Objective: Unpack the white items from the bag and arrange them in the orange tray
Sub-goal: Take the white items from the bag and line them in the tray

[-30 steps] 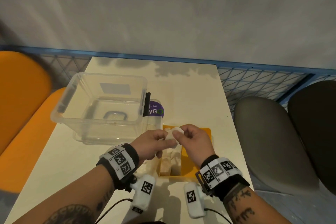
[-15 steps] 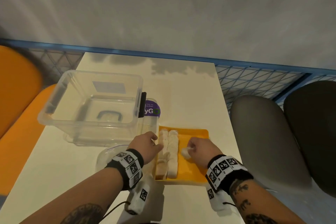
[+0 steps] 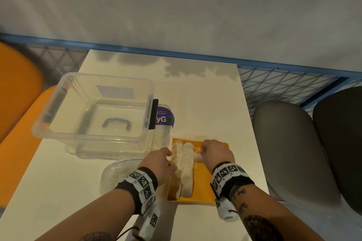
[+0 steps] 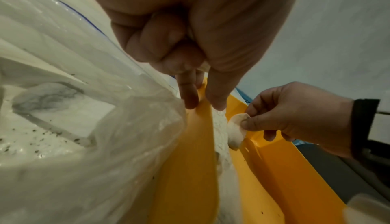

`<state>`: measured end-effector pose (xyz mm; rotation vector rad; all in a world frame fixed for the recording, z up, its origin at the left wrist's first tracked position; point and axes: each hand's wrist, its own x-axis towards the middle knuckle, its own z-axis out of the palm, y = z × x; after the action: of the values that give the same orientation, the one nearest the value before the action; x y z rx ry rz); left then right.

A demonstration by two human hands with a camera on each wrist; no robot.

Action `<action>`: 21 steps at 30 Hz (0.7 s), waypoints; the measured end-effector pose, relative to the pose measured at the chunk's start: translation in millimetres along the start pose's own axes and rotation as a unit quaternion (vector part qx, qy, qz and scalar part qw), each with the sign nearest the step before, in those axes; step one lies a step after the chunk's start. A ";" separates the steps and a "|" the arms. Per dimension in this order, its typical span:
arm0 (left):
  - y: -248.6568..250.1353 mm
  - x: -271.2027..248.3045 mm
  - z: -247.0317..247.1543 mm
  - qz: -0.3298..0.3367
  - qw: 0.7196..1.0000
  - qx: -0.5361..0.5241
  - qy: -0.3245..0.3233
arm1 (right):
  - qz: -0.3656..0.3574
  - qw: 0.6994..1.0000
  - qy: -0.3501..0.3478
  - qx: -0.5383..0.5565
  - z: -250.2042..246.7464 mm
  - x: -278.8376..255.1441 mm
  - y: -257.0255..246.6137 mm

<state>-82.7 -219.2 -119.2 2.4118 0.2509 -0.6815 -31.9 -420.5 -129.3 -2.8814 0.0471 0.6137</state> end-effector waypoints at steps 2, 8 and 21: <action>0.2 0.1 -0.5 0.002 1.000 -0.001 -0.001 | -0.006 1.000 0.013 -0.013 1.9 1.2 -0.2; 0.2 -0.1 -0.9 0.003 1.000 -0.001 -0.006 | -0.016 0.999 0.035 -0.025 2.3 5.6 -1.8; 1.0 -2.2 -1.9 -0.005 1.000 -0.013 -0.017 | 0.045 0.997 -0.055 -0.034 8.8 4.5 -8.6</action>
<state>-83.4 -218.9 -116.2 2.3730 0.2558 -0.7176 -30.7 -410.4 -137.4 -2.9184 0.1439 0.8036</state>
